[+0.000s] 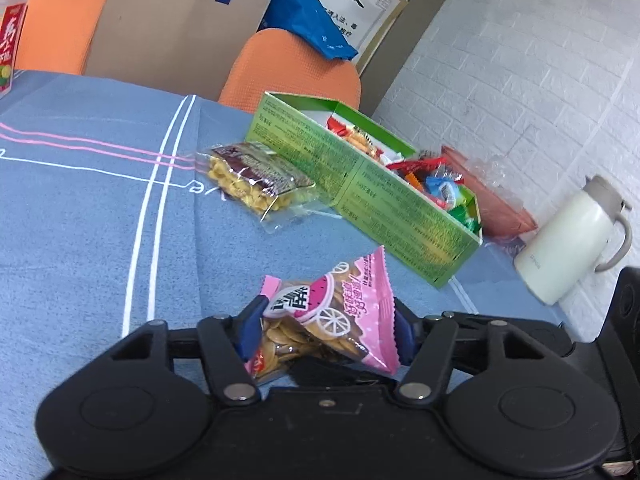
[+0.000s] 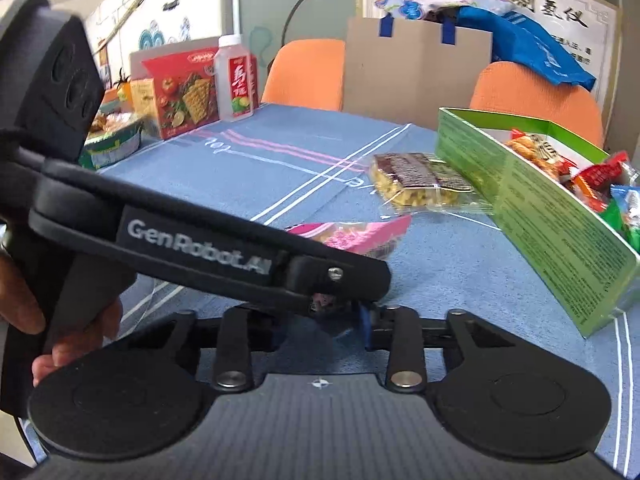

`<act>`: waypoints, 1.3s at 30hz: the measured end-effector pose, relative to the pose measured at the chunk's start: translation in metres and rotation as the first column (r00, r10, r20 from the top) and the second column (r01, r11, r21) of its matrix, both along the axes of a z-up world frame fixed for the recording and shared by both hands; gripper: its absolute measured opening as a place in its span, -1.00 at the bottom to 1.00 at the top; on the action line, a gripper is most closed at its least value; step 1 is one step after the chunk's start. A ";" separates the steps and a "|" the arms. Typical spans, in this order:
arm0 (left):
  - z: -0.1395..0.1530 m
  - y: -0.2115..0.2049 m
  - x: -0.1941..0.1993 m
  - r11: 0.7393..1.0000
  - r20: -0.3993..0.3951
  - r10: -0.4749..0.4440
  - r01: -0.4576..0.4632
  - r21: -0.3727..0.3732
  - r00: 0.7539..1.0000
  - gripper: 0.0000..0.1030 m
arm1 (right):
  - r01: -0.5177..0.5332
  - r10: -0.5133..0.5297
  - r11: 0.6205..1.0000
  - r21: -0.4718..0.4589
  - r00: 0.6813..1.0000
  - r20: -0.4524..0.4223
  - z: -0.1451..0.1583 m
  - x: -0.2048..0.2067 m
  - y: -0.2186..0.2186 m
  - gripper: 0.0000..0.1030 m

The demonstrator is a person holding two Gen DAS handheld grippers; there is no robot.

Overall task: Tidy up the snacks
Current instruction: 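Carry the pink-white cracker bag into the green box and release, then grasp the clear bag with brown label using both grippers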

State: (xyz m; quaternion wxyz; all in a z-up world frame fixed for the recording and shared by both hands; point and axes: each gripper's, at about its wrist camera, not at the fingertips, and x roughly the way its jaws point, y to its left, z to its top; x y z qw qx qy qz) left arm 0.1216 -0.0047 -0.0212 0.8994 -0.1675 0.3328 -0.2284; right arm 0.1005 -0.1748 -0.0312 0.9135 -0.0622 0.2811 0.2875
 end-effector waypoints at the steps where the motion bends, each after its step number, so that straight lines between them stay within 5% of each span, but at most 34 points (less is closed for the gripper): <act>1: 0.003 -0.003 0.000 1.000 0.011 0.000 0.000 0.001 1.000 0.75 | 0.001 -0.001 1.000 0.005 1.000 0.008 0.002 0.000 -0.003 0.04; 19: 0.089 -0.111 0.073 0.986 0.252 -0.162 0.147 0.078 0.954 0.75 | 0.200 -0.219 0.974 0.103 0.943 0.248 0.066 0.038 -0.093 0.03; 23: 0.093 -0.129 0.094 0.986 0.291 -0.166 0.147 0.084 0.942 0.77 | 0.237 -0.268 0.961 0.141 0.925 0.268 0.072 0.061 -0.110 0.03; 27: 0.074 -0.137 0.118 0.990 0.259 -0.131 0.112 0.086 0.957 1.00 | 0.256 -0.284 0.957 0.138 0.925 0.251 0.060 0.086 -0.118 0.05; 32: 0.055 -0.118 0.118 0.994 0.210 -0.059 0.037 0.105 0.976 1.00 | 0.376 -0.379 0.925 0.057 0.899 0.219 0.033 0.096 -0.127 1.00; 39: 0.058 -0.070 0.079 0.998 0.235 0.017 -0.032 0.058 0.972 1.00 | 0.373 -0.381 0.924 0.090 0.863 0.331 0.049 0.048 -0.121 1.00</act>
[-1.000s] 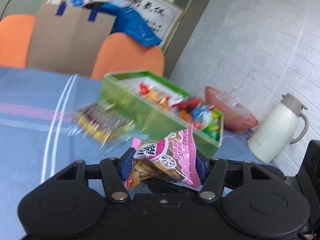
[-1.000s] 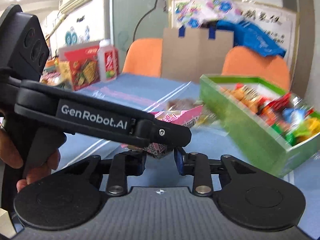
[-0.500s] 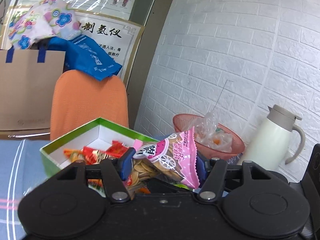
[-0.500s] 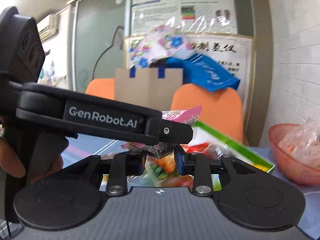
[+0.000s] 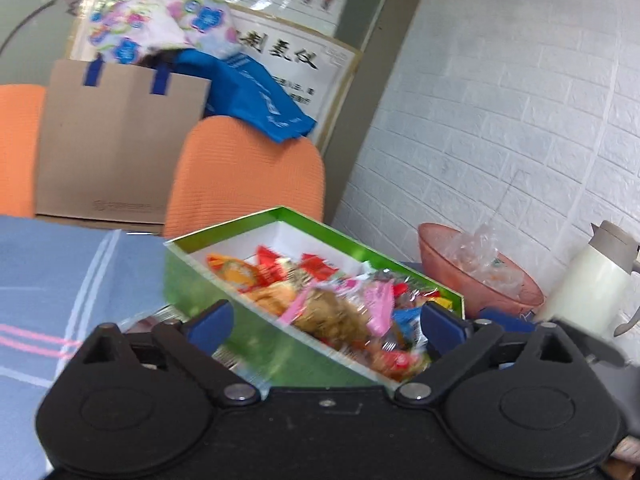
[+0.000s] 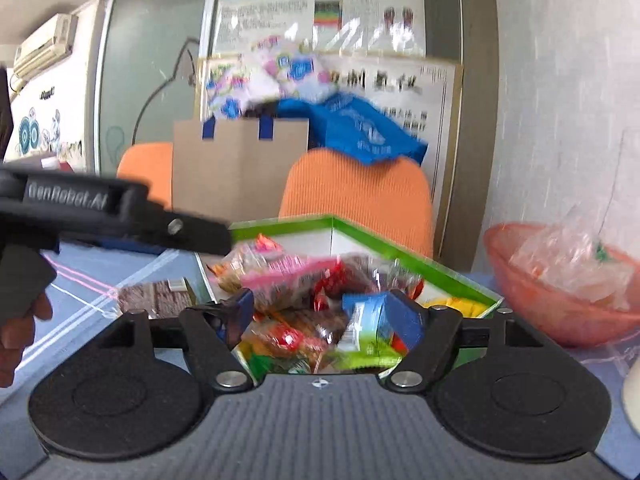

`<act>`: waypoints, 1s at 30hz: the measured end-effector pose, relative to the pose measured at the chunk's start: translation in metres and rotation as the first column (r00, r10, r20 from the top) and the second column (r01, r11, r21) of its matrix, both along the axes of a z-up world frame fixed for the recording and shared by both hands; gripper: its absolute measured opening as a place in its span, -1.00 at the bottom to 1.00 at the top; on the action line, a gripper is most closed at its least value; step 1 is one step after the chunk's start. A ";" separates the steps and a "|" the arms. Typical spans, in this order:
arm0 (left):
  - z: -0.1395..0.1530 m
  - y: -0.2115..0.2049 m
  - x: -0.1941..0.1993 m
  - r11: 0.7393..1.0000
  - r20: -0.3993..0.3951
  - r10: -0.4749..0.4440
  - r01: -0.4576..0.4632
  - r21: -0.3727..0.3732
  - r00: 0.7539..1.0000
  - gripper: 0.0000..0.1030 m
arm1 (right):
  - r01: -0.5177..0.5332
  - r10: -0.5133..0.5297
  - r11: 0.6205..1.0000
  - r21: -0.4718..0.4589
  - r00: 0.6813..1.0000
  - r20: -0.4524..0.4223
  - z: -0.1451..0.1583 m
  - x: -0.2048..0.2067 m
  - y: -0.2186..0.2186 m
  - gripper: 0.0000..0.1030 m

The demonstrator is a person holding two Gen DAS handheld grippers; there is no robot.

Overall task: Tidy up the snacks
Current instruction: 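Grasp the clear bag with brown label using both grippers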

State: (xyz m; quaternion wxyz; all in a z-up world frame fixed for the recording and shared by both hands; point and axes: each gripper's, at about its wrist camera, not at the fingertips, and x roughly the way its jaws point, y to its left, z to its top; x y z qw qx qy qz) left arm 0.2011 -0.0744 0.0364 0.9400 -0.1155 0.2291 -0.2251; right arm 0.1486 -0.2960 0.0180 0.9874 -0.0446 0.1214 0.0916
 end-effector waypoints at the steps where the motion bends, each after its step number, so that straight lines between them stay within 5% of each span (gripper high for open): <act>1: -0.003 0.005 -0.004 1.000 -0.004 0.013 -0.013 0.014 1.000 1.00 | -0.009 0.009 1.000 -0.011 1.000 0.018 0.002 -0.008 0.004 1.00; 5: -0.021 0.022 -0.005 0.990 -0.022 0.078 -0.074 0.123 0.997 1.00 | -0.071 0.073 0.997 -0.039 0.997 0.032 0.006 -0.031 0.017 1.00; 16: -0.044 0.033 0.080 0.968 -0.124 0.173 -0.146 0.204 0.977 1.00 | -0.095 0.091 0.994 -0.063 0.994 -0.051 -0.004 -0.053 0.028 1.00; 19: -0.057 0.038 0.100 0.974 -0.224 0.143 -0.097 0.204 0.964 1.00 | -0.090 0.086 0.995 -0.050 0.994 -0.065 -0.005 -0.055 0.023 1.00; 26: -0.061 0.053 0.036 0.986 -0.216 0.069 -0.033 0.166 0.974 0.83 | -0.145 0.146 0.989 0.017 0.981 -0.129 -0.012 -0.054 0.031 1.00; 30: -0.061 0.064 -0.022 0.994 -0.227 0.051 -0.028 0.107 0.972 1.00 | -0.220 0.244 0.967 0.128 0.944 -0.222 -0.022 -0.056 0.044 1.00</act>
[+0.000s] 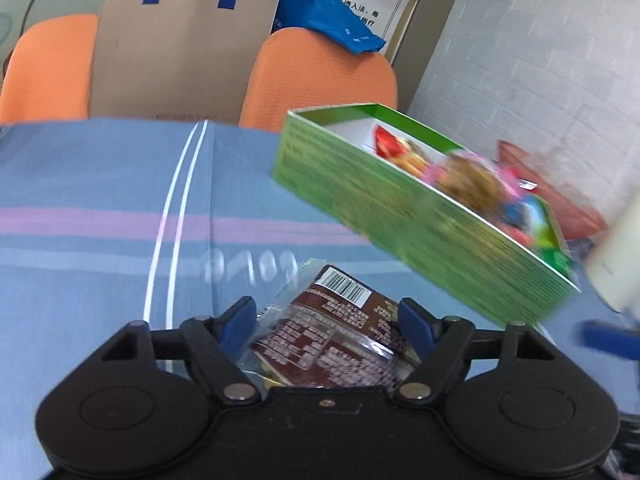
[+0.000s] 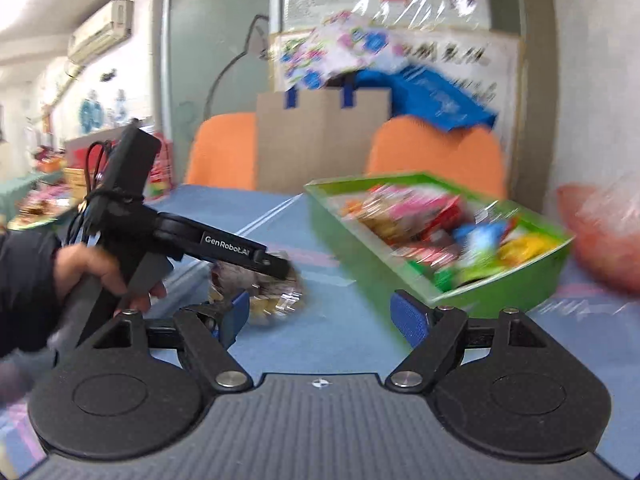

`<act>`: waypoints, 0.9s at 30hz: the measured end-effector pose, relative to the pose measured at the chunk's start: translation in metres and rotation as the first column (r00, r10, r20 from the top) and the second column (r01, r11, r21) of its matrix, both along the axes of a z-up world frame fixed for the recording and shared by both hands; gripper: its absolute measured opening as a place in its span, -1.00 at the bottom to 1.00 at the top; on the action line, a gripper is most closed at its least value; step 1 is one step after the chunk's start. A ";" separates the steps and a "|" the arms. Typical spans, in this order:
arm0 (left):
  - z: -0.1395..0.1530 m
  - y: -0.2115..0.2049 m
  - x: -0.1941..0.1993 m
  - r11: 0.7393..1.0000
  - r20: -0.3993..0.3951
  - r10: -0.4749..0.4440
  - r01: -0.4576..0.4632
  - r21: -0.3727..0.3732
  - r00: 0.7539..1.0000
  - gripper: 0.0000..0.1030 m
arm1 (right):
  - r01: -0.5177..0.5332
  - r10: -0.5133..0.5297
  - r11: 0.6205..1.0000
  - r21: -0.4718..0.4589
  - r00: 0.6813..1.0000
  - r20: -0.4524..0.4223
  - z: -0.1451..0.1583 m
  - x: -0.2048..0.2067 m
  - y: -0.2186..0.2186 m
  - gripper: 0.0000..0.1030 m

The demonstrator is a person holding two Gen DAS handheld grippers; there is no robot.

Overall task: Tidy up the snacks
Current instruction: 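Grasp the clear bag with brown label using both grippers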

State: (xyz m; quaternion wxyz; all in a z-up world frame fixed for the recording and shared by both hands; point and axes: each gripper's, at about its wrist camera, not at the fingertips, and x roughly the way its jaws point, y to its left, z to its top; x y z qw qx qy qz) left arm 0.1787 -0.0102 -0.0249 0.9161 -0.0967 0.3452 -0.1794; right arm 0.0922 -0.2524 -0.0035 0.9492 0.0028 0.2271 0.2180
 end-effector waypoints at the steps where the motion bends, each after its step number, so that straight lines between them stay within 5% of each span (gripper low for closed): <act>1: 0.000 0.003 -0.014 1.000 -0.004 -0.002 0.002 -0.016 1.000 1.00 | -0.019 0.020 1.000 0.024 0.999 -0.041 -0.003 -0.002 0.003 1.00; 7: 0.008 0.023 -0.043 0.990 -0.064 -0.015 0.006 -0.144 0.998 1.00 | -0.079 0.089 0.995 0.066 0.982 -0.165 -0.019 -0.016 0.023 1.00; 14: 0.011 0.012 -0.022 0.994 -0.081 -0.070 0.063 -0.095 0.994 1.00 | 0.010 0.007 0.997 0.078 0.976 -0.218 -0.026 -0.007 0.035 1.00; 15: 0.011 0.009 -0.023 0.990 -0.091 -0.102 0.092 -0.105 0.991 0.66 | 0.027 -0.007 0.996 0.082 0.973 -0.231 -0.028 -0.004 0.035 1.00; 17: 0.012 0.004 -0.029 0.987 -0.098 -0.144 0.136 -0.089 0.985 0.46 | 0.042 -0.022 0.996 0.082 0.973 -0.230 -0.029 -0.002 0.036 0.91; 20: 0.012 0.008 -0.040 0.989 -0.092 -0.141 0.135 -0.067 0.986 0.48 | 0.018 -0.001 0.997 0.072 0.973 -0.232 -0.027 -0.003 0.031 0.86; 24: 0.009 0.007 -0.037 0.988 -0.098 -0.132 0.124 -0.087 0.986 0.96 | 0.049 -0.028 0.995 0.084 0.970 -0.240 -0.028 -0.001 0.021 0.85; 27: 0.009 -0.005 -0.036 0.990 -0.076 -0.140 0.138 -0.041 0.987 0.92 | 0.043 -0.022 0.995 0.085 0.972 -0.234 -0.029 -0.001 0.026 0.82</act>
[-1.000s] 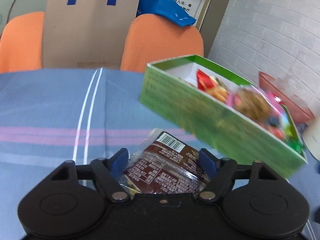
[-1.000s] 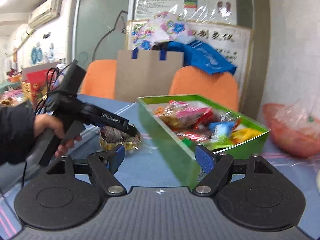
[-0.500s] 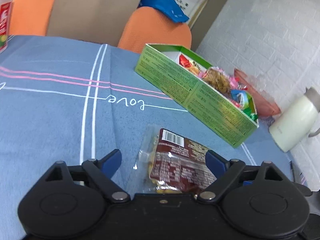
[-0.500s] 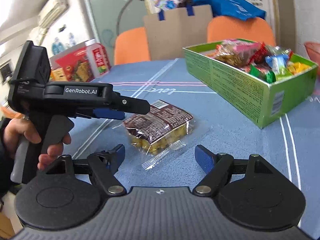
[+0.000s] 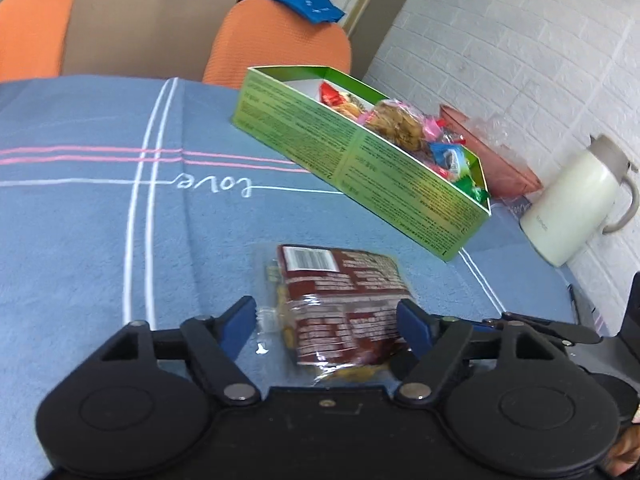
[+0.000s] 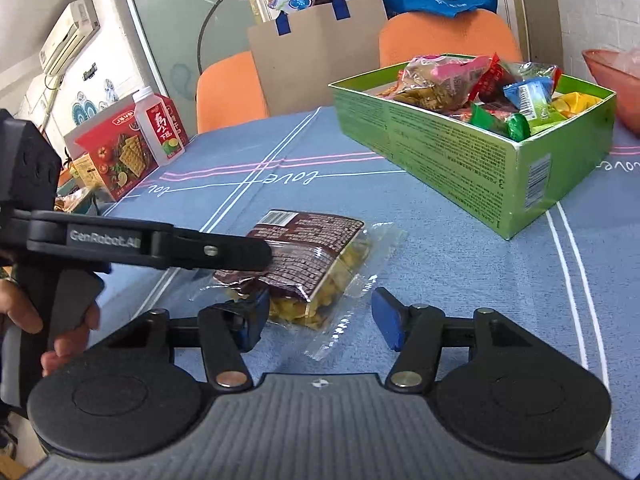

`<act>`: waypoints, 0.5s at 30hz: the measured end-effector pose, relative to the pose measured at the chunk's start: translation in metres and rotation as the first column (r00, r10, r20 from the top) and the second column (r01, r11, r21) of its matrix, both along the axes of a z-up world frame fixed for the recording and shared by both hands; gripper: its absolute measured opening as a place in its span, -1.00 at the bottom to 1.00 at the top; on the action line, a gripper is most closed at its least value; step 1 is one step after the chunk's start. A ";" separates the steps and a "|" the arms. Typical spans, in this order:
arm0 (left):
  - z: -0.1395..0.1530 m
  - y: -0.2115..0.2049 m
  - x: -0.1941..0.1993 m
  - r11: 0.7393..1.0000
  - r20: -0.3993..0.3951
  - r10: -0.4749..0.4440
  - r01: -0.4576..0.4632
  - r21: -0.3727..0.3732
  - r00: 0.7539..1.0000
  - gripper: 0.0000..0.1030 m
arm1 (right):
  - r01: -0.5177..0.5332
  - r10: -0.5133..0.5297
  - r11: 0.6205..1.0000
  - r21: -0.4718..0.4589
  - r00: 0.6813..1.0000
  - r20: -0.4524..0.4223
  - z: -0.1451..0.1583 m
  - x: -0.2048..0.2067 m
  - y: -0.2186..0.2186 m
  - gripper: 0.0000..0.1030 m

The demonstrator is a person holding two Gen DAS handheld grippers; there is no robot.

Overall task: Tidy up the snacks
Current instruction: 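Grasp the clear bag with brown label using both grippers, then carry the brown-labelled bag into the green box and open both grippers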

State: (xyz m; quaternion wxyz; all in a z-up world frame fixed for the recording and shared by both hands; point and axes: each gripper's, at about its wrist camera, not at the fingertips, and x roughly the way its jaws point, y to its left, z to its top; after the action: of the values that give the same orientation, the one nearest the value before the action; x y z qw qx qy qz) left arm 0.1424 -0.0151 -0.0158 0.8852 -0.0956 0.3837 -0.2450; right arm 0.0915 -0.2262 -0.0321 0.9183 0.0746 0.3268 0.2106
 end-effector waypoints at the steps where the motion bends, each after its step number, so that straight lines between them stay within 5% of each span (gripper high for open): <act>1: 0.000 -0.003 -0.002 1.000 0.009 -0.002 0.002 0.014 1.000 0.86 | 0.002 -0.001 1.000 -0.019 1.000 0.016 -0.001 -0.001 0.003 0.80; 6: 0.005 -0.010 -0.013 0.998 0.051 0.021 -0.023 0.050 0.998 0.52 | -0.034 0.035 0.999 -0.021 0.999 0.039 -0.003 0.001 0.003 0.44; 7: 0.007 -0.012 -0.016 0.998 0.071 0.023 -0.028 0.064 0.997 0.48 | -0.044 0.044 0.999 -0.006 0.998 0.033 -0.002 0.000 0.001 0.04; 15: 0.032 -0.020 -0.009 0.999 0.134 0.039 -0.039 -0.002 0.990 0.48 | -0.027 0.038 0.997 -0.073 0.986 0.160 0.027 -0.004 -0.003 -0.03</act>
State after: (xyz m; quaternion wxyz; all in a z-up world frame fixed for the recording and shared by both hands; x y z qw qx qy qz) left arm 0.1332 -0.0346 0.0165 0.9137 -0.0862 0.3213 -0.2332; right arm 0.0872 -0.2290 -0.0055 0.9402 0.0195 0.2598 0.2192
